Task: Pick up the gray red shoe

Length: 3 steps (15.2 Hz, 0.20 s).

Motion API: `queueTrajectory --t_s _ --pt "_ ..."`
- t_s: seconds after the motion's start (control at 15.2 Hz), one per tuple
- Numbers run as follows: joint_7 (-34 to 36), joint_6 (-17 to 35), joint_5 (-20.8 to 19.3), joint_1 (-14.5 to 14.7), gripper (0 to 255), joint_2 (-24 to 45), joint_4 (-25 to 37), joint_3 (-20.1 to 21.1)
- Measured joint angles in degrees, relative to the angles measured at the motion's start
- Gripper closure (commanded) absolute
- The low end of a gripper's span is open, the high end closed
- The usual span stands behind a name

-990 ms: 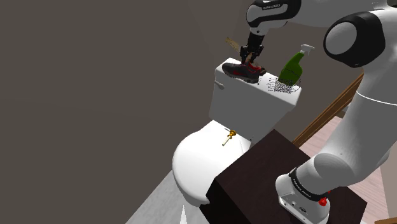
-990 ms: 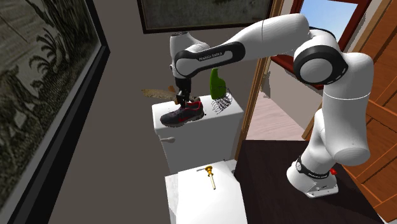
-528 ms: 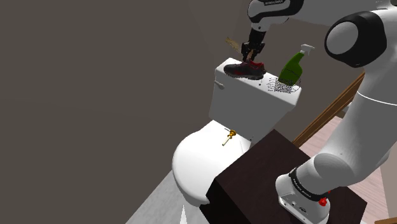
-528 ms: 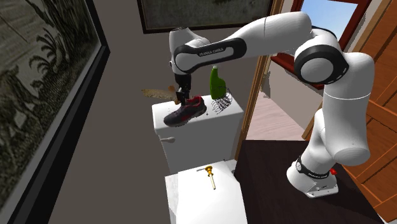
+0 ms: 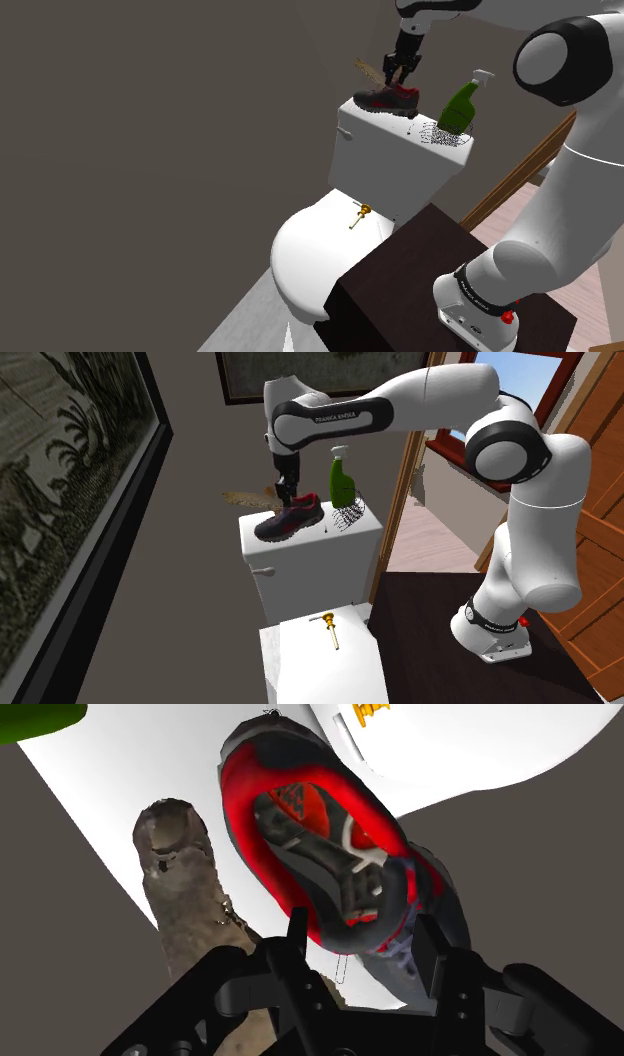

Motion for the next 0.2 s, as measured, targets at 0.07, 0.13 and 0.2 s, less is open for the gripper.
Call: queueTrajectory --t_s 0.07,0.13,0.2 --pt "0.0 -0.8 0.0 -0.1 255 0.0 0.8 0.0" --pt "0.0 -1.6 0.0 -0.1 255 -0.1 1.4 0.0" --pt "0.0 -2.0 0.0 -0.1 255 -0.1 1.9 0.0"
